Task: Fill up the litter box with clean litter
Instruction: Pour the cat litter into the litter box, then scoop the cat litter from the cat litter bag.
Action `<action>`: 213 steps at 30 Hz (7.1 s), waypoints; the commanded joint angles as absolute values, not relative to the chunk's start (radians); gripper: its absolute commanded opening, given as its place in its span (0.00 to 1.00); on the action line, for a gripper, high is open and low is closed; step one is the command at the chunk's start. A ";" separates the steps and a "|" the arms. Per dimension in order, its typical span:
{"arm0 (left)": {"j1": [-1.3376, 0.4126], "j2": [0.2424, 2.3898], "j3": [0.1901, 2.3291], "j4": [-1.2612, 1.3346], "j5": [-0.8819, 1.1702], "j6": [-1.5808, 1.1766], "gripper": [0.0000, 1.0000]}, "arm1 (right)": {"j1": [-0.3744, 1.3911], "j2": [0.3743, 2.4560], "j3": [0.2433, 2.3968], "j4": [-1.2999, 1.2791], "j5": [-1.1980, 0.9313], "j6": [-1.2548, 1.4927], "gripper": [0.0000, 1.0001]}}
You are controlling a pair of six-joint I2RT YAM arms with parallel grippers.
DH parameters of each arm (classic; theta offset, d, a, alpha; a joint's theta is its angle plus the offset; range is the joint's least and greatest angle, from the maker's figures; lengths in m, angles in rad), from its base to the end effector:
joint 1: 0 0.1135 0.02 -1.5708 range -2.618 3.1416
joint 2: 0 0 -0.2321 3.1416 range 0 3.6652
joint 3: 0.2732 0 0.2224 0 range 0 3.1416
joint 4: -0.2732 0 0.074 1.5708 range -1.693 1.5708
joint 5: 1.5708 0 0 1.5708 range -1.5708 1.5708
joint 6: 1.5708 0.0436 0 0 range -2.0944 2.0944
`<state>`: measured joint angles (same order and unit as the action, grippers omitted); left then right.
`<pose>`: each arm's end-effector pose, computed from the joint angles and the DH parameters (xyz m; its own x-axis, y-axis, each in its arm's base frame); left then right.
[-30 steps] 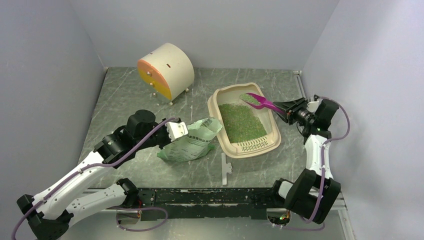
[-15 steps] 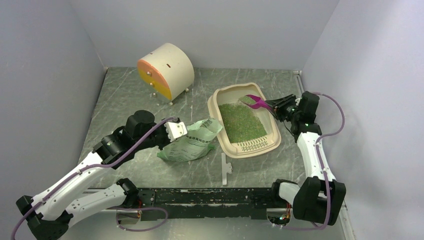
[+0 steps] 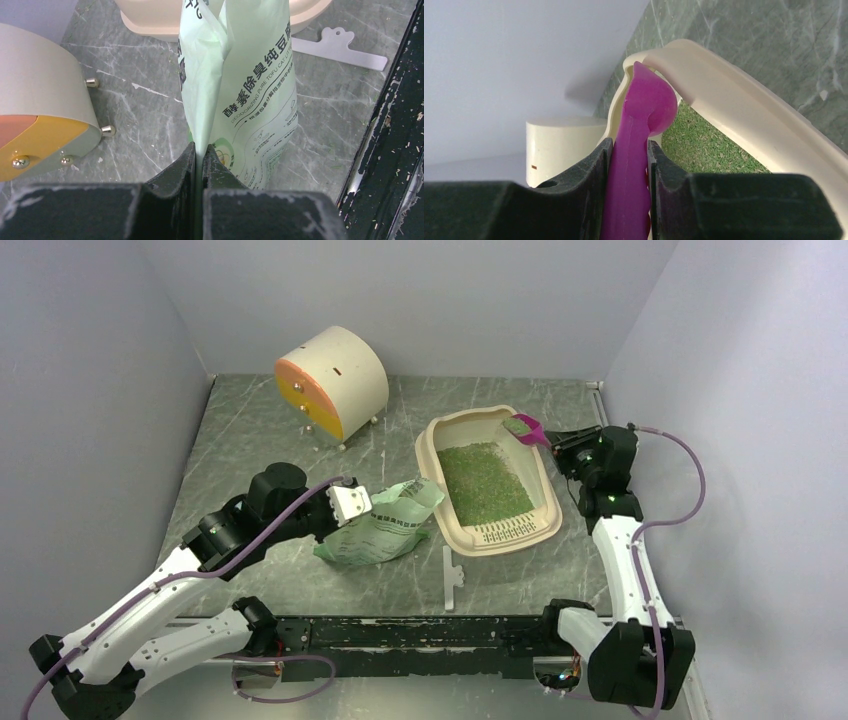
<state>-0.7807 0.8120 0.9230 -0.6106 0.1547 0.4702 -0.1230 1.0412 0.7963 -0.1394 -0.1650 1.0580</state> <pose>0.1155 -0.1239 0.3092 0.0552 0.5755 -0.8160 0.8598 0.3881 0.3319 0.2326 -0.0215 0.2762 -0.2088 0.8919 -0.4012 0.3095 0.4494 0.8380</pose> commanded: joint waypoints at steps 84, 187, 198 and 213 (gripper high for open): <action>-0.782 0.784 1.015 -0.531 0.255 0.450 0.05 | 0.199 1.177 1.613 -1.196 -0.754 0.348 0.00; -0.782 0.822 0.847 -0.575 0.110 0.437 0.05 | 0.867 1.759 1.288 -0.462 -0.571 0.606 0.00; -0.783 0.831 0.875 -0.546 0.129 0.439 0.05 | 0.713 1.548 0.961 0.102 -0.858 0.966 0.00; -0.784 0.857 0.938 -0.584 0.148 0.461 0.05 | 0.537 1.296 0.709 0.252 -0.859 1.149 0.00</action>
